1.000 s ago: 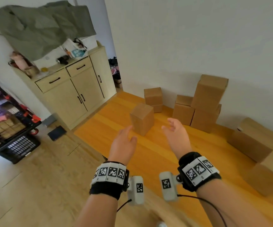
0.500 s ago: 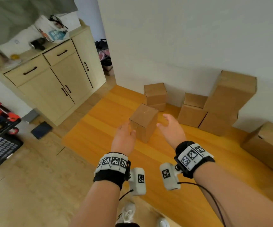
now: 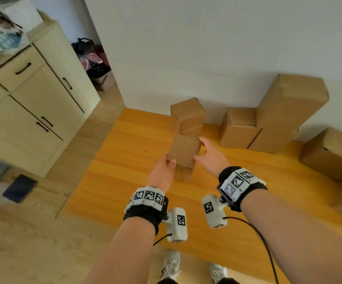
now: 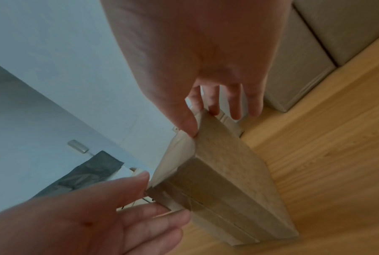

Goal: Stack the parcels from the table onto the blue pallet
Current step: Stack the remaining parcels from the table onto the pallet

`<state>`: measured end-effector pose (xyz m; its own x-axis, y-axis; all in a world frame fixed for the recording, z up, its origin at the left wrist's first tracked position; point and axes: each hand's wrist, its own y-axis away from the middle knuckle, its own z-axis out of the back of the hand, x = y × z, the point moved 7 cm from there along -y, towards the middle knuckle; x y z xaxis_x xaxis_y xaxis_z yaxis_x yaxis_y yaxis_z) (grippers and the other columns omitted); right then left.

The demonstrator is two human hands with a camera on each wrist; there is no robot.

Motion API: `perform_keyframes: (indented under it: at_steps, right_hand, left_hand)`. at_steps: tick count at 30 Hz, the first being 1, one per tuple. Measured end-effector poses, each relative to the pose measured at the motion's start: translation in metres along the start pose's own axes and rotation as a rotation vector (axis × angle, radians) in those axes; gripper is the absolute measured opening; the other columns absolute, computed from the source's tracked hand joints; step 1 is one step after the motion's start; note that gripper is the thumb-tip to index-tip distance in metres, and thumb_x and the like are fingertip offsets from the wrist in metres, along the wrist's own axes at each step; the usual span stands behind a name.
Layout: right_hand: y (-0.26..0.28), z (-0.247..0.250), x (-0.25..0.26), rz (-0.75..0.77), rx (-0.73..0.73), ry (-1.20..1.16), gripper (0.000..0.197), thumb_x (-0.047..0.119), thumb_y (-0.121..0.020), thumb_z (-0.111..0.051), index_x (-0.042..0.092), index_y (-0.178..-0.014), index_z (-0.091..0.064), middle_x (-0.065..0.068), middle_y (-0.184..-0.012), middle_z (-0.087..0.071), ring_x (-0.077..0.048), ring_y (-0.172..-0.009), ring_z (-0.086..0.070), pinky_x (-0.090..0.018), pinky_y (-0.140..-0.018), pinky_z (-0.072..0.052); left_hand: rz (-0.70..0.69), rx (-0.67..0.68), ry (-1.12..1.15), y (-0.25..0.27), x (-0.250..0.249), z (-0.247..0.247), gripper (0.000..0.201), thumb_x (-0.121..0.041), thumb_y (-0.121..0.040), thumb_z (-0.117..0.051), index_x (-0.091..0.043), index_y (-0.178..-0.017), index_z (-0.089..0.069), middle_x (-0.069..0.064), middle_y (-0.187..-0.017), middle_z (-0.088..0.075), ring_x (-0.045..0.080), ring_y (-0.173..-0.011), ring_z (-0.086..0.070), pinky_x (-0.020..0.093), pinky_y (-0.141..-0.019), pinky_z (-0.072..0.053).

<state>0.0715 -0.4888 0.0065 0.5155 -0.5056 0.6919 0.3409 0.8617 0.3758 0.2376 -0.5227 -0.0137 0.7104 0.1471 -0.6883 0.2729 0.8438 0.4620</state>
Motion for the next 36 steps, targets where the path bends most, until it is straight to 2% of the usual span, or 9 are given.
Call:
perform_keyframes:
  at_steps: [3,6,11,17,21,24,28,32,36]
  right_hand:
    - [0.007,0.007,-0.009,-0.046,-0.098,-0.043,0.053,0.019,-0.092,-0.064,0.02,-0.138,-0.039,0.003,-0.125,-0.051,-0.013,-0.099,-0.052,-0.021,-0.073,-0.04]
    - [0.018,0.017,-0.022,-0.118,-0.198,-0.115,0.034,0.024,-0.092,-0.065,0.017,-0.118,-0.045,0.001,-0.101,-0.056,-0.011,-0.073,-0.051,-0.023,-0.056,-0.039]
    - [0.045,0.014,-0.051,-0.232,-0.224,-0.187,0.033,0.04,-0.094,-0.059,0.018,-0.117,-0.052,-0.001,-0.107,-0.06,-0.018,-0.091,-0.057,-0.031,-0.071,-0.043]
    - [0.074,-0.009,-0.088,-0.35,-0.186,-0.265,0.064,0.066,-0.095,-0.035,0.011,-0.122,-0.053,-0.008,-0.109,-0.06,-0.026,-0.096,-0.059,-0.037,-0.078,-0.045]
    - [0.084,-0.025,-0.108,-0.404,-0.122,-0.307,0.065,0.065,-0.097,-0.031,0.01,-0.122,-0.054,-0.011,-0.114,-0.061,-0.028,-0.103,-0.058,-0.042,-0.092,-0.045]
    - [0.087,-0.029,-0.117,-0.399,-0.112,-0.267,0.059,0.059,-0.099,-0.033,0.008,-0.113,-0.057,-0.012,-0.108,-0.064,-0.028,-0.097,-0.061,-0.048,-0.09,-0.049]
    - [0.091,-0.035,-0.122,-0.419,-0.068,-0.215,0.054,0.056,-0.096,-0.047,0.013,-0.13,-0.052,-0.007,-0.114,-0.065,-0.025,-0.098,-0.063,-0.04,-0.084,-0.052]
    - [0.091,-0.04,-0.122,-0.391,-0.044,-0.185,0.056,0.043,-0.093,-0.062,0.015,-0.138,-0.044,-0.006,-0.124,-0.063,-0.025,-0.099,-0.065,-0.038,-0.08,-0.056]
    - [0.087,-0.038,-0.119,-0.342,-0.015,-0.251,0.055,0.024,-0.094,-0.063,0.017,-0.143,-0.039,-0.005,-0.114,-0.064,-0.024,-0.086,-0.069,-0.041,-0.075,-0.061]
  left_hand:
    - [-0.037,0.044,0.015,-0.007,-0.001,-0.007,0.042,-0.041,-0.1,-0.036,-0.02,-0.134,-0.047,0.014,-0.121,-0.058,0.032,-0.101,-0.059,0.042,-0.082,-0.05]
    - [-0.104,0.057,0.004,-0.005,-0.015,-0.004,0.042,-0.04,-0.101,-0.036,-0.021,-0.136,-0.047,0.008,-0.125,-0.058,0.027,-0.104,-0.057,0.038,-0.083,-0.047]
    - [-0.188,0.026,-0.021,-0.002,-0.03,-0.007,0.027,-0.029,-0.102,-0.04,-0.019,-0.12,-0.057,-0.001,-0.11,-0.059,0.016,-0.089,-0.052,0.028,-0.073,-0.038]
    - [-0.163,0.022,-0.048,0.001,-0.015,-0.033,0.006,-0.022,-0.094,-0.056,-0.023,-0.096,-0.061,-0.004,-0.107,-0.065,0.014,-0.09,-0.059,0.027,-0.073,-0.044]
    - [-0.135,0.091,-0.068,0.012,0.002,-0.055,0.02,-0.017,-0.093,-0.059,-0.022,-0.112,-0.057,-0.004,-0.117,-0.06,0.01,-0.092,-0.055,0.024,-0.076,-0.045]
    - [-0.102,0.113,-0.063,0.017,0.014,-0.061,0.032,-0.016,-0.092,-0.06,-0.022,-0.122,-0.05,-0.002,-0.119,-0.059,0.011,-0.086,-0.057,0.026,-0.071,-0.049]
    - [-0.03,0.126,-0.061,0.017,0.023,-0.062,0.058,-0.023,-0.092,-0.063,-0.022,-0.143,-0.035,-0.001,-0.13,-0.056,0.017,-0.102,-0.059,0.028,-0.076,-0.044]
    - [-0.02,0.162,-0.055,0.013,0.021,-0.067,0.071,-0.021,-0.09,-0.065,-0.022,-0.149,-0.026,-0.001,-0.124,-0.06,0.016,-0.1,-0.061,0.029,-0.077,-0.046]
    - [-0.07,0.049,-0.157,0.012,0.009,-0.061,0.072,-0.023,-0.091,-0.063,-0.02,-0.15,-0.022,0.007,-0.145,-0.039,0.026,-0.119,-0.053,0.031,-0.082,-0.045]
